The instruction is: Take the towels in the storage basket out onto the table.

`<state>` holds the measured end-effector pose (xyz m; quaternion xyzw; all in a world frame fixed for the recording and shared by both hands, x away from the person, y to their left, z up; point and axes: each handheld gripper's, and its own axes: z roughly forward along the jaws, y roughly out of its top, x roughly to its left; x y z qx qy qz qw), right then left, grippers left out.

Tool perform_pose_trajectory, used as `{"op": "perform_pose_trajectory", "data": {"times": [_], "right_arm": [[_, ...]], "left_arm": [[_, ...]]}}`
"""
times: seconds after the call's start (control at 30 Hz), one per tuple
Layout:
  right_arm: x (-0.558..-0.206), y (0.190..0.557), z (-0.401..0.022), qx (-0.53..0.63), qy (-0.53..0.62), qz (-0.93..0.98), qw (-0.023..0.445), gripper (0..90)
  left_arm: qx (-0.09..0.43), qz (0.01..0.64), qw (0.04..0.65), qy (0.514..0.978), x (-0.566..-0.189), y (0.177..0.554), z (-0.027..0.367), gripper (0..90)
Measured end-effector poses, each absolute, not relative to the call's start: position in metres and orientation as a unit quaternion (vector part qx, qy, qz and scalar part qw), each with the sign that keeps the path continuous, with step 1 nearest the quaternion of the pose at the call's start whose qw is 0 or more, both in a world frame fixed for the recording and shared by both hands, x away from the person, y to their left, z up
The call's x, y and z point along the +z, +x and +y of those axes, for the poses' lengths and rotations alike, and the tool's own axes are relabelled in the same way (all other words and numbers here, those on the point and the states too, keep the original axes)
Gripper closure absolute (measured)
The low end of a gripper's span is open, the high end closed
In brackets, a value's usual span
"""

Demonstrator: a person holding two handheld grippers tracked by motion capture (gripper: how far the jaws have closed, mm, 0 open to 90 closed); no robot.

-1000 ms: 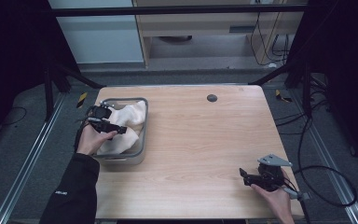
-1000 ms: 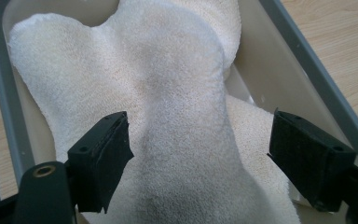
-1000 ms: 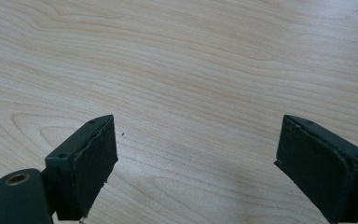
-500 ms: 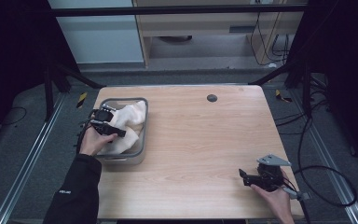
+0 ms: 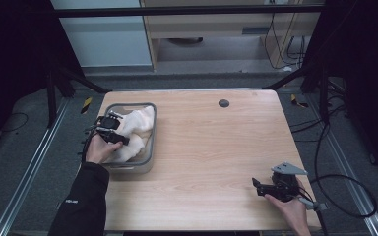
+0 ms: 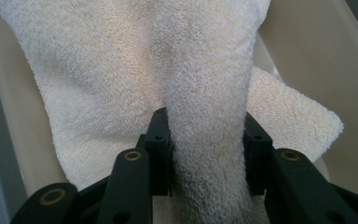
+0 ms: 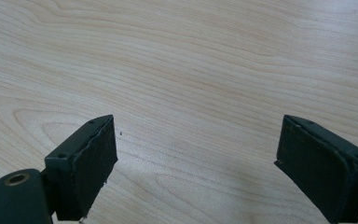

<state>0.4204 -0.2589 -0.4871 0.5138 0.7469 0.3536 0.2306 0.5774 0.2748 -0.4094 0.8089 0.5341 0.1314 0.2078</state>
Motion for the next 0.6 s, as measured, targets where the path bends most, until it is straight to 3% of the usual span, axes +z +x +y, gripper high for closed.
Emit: {"op": "perform_pose_trajectory", "data": {"times": [0.6], "right_arm": [[-0.488,0.421,-0.257,0.349,0.509,0.752,0.232,12.0]], "left_arm": [[0.146,0.538,0.233,0.797,-0.384,0.568,0.284,69.5]]}}
